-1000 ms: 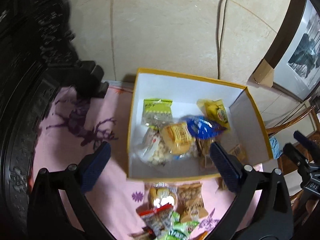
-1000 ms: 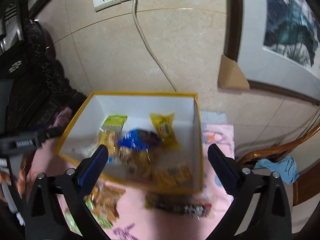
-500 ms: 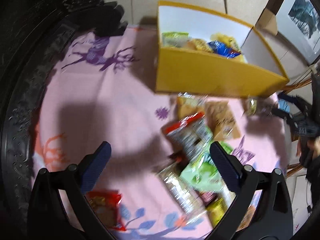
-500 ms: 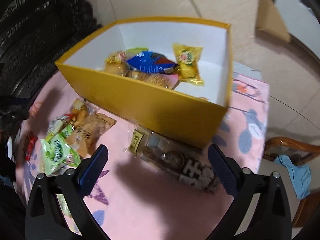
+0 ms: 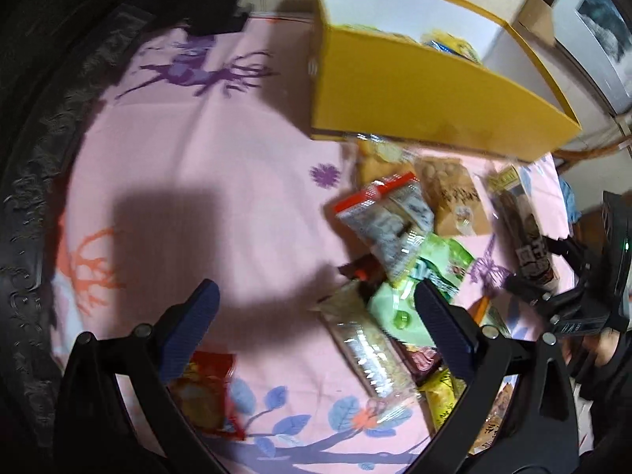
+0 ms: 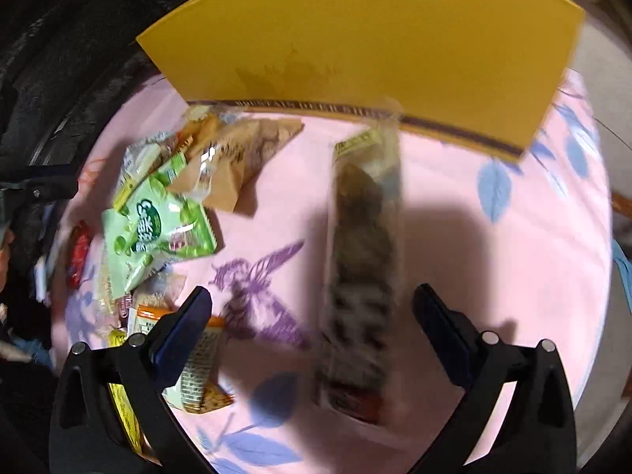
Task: Organize snacks
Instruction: 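Grasp the dark duck-neck stick pack with the right gripper while the left grasps the red-white bag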
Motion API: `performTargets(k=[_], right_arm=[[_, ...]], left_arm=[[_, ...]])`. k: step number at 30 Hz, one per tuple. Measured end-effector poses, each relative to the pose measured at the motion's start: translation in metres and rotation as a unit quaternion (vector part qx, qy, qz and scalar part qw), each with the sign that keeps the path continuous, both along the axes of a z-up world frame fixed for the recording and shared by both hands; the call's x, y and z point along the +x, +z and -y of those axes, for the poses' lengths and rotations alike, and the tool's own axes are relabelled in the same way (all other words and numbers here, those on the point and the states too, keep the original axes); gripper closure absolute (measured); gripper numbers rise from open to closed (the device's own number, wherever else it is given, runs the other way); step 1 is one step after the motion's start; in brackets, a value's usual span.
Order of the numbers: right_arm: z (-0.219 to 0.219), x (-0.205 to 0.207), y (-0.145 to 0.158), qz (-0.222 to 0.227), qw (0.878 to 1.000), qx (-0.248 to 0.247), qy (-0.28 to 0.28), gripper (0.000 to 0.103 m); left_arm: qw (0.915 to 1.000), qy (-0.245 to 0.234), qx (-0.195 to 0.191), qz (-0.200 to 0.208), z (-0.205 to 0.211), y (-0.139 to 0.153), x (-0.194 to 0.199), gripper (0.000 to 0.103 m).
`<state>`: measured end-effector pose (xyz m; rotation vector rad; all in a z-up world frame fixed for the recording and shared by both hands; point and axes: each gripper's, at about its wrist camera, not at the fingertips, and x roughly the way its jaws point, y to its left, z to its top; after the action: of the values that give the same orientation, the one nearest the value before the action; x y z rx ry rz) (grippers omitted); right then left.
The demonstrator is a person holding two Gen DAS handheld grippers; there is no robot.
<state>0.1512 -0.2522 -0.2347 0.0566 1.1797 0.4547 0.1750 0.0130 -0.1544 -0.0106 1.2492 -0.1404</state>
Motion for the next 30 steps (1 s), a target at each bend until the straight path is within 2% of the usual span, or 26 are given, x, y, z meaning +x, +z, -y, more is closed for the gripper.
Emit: performTargets(k=[6, 9, 13, 15, 16, 23, 24, 26, 27, 28, 30], right_arm=[[0.005, -0.008, 0.001, 0.004, 0.992, 0.018, -0.125, 0.001], [-0.001, 0.000, 0.001, 0.007, 0.991, -0.013, -0.135, 0.001], [-0.014, 0.000, -0.001, 0.004, 0.990, -0.054, -0.131, 0.001], [-0.018, -0.003, 0.000, 0.012, 0.990, -0.061, -0.124, 0.001], [-0.019, -0.004, -0.001, 0.014, 0.991, -0.065, -0.121, 0.001], [-0.040, -0.001, -0.004, 0.000, 0.989, -0.113, -0.094, 0.001], [-0.038, 0.000, -0.003, -0.004, 0.989, -0.104, -0.102, 0.001], [-0.028, 0.000, 0.001, -0.004, 0.988, -0.074, -0.133, 0.017], [-0.022, 0.000, 0.006, 0.004, 0.985, -0.076, -0.154, 0.050], [-0.019, 0.000, 0.008, 0.008, 0.984, -0.079, -0.160, 0.061], [-0.010, 0.001, 0.010, 0.002, 0.985, -0.052, -0.165, 0.066]], left_arm=[[0.9990, -0.042, 0.008, 0.012, 0.035, -0.018, 0.007, 0.002], [0.9981, -0.054, 0.014, 0.025, 0.050, -0.026, 0.021, 0.002], [0.9985, -0.039, 0.003, 0.037, 0.052, -0.032, 0.033, 0.005], [0.9986, -0.034, -0.002, 0.040, 0.049, -0.033, 0.035, 0.024], [0.9987, -0.034, -0.015, 0.034, 0.048, -0.034, 0.036, 0.038], [0.9982, -0.035, -0.020, 0.045, 0.049, -0.031, 0.033, 0.052], [0.9981, -0.033, -0.027, 0.046, 0.047, -0.031, 0.033, 0.054], [0.9977, -0.033, -0.035, 0.047, 0.046, -0.030, 0.030, 0.061], [0.9976, -0.034, -0.034, 0.050, 0.045, -0.029, 0.029, 0.062], [0.9975, -0.035, -0.033, 0.051, 0.045, -0.028, 0.027, 0.063], [0.9975, -0.034, -0.036, 0.050, 0.044, -0.026, 0.025, 0.065]])
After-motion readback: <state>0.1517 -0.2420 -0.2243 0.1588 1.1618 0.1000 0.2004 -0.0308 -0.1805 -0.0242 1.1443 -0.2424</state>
